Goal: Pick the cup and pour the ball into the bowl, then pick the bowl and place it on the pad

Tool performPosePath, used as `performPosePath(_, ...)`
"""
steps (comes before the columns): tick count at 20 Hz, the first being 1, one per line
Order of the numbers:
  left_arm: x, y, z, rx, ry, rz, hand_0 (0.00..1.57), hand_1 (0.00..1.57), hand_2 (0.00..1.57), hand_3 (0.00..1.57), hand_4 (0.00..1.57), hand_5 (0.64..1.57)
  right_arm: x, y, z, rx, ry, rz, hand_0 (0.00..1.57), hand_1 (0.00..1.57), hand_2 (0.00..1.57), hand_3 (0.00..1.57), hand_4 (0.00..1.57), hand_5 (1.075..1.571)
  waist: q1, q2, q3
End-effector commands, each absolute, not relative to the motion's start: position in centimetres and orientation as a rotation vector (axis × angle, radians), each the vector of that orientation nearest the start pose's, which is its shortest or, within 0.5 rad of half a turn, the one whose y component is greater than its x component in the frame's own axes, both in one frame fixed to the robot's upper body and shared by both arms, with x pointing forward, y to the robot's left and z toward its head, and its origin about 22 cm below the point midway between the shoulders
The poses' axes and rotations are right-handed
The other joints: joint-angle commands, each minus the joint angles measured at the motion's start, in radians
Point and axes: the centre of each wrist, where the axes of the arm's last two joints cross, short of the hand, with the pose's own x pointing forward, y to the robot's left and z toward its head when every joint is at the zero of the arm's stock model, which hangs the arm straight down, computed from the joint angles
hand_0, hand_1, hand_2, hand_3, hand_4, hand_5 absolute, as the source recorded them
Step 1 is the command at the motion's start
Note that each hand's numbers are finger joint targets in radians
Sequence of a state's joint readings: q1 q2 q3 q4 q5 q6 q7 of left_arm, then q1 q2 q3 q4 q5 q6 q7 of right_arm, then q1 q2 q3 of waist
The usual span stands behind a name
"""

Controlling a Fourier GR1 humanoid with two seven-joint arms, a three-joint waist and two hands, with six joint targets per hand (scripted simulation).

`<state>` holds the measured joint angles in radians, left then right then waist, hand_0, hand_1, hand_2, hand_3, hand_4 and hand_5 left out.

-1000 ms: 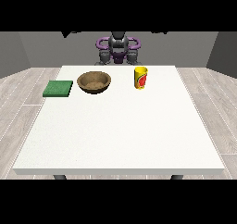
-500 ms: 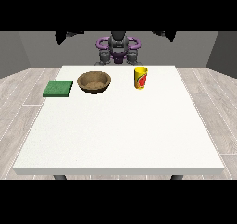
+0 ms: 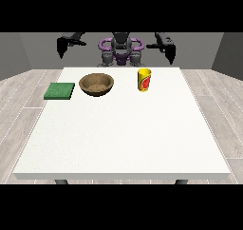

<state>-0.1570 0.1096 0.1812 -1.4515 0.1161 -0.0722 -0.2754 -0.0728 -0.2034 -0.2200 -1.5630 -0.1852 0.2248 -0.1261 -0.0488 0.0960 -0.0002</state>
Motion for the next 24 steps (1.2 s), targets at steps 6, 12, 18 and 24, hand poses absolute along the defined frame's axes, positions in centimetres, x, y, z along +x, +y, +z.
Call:
performPosePath(6, 28.5, 24.6, -5.8, 0.106, -1.94, 0.103, 0.0, 0.0, 0.0, 0.0, 0.0, 1.523, 26.7, -33.2, 6.5, 0.063, -1.877, 0.113, 0.0, 0.0, 0.0, 0.0, 0.0, 1.57, -0.086, 0.096, -0.0005)
performPosePath(12, 31.4, 25.4, -6.2, 0.127, -1.906, 0.075, 0.0, 0.0, 0.0, 0.0, 0.0, 1.517, 27.1, -33.5, 3.4, 0.055, -1.864, 0.072, 0.0, 0.0, 0.0, 0.0, 0.0, 1.57, -0.056, 0.096, 0.0)
performPosePath(18, 31.0, 24.6, -8.9, 0.155, -1.944, 0.075, 0.0, 0.0, 0.0, 0.0, 0.0, 1.52, 26.7, -33.3, 3.0, 0.098, -1.854, 0.121, 0.0, 0.0, 0.0, 0.0, 0.0, 1.571, -0.088, 0.129, -0.0003)
performPosePath(24, 32.0, 25.2, -9.5, 0.178, -1.959, 0.1, 0.0, 0.0, 0.0, 0.0, 0.0, 1.526, 28.0, -34.5, 5.4, 0.067, -1.905, 0.132, 0.0, 0.0, 0.0, 0.0, 0.0, 1.571, -0.101, 0.153, -0.0006)
